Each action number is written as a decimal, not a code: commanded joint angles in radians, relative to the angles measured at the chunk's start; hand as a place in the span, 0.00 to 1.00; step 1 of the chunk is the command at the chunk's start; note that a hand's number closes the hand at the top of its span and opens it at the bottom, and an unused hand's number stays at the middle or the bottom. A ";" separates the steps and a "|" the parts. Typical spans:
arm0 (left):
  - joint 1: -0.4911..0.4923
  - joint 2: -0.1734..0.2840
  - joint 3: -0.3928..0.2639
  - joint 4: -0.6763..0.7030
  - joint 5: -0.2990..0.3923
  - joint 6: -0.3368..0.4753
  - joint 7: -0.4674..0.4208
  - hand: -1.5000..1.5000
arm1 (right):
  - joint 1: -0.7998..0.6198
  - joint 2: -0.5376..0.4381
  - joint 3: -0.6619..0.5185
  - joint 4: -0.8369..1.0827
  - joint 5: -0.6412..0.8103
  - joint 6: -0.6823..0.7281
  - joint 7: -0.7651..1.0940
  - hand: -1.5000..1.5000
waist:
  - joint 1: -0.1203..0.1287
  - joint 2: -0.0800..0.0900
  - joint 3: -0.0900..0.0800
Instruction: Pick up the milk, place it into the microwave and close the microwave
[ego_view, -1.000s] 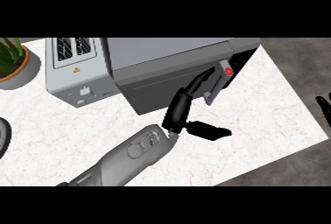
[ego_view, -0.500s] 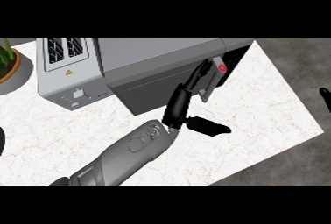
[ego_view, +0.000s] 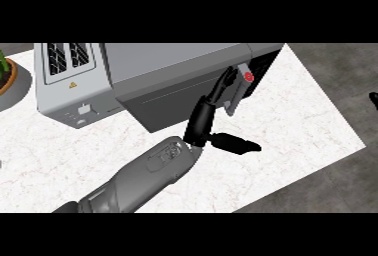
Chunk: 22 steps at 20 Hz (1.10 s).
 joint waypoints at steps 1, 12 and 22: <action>-0.057 -0.013 0.022 0.051 0.041 0.009 0.009 0.00 | -0.018 -0.022 -0.013 0.010 -0.022 -0.006 0.019 0.00 | -0.018 0.007 0.001; -0.071 -0.014 0.005 0.081 0.100 0.030 -0.052 0.00 | -0.048 -0.051 -0.014 0.024 -0.065 0.001 0.049 0.00 | -0.033 0.009 0.003; -0.086 -0.014 -0.015 0.101 0.150 0.028 -0.095 0.00 | -0.078 -0.070 -0.013 0.040 -0.117 0.007 0.075 0.00 | -0.035 0.011 0.004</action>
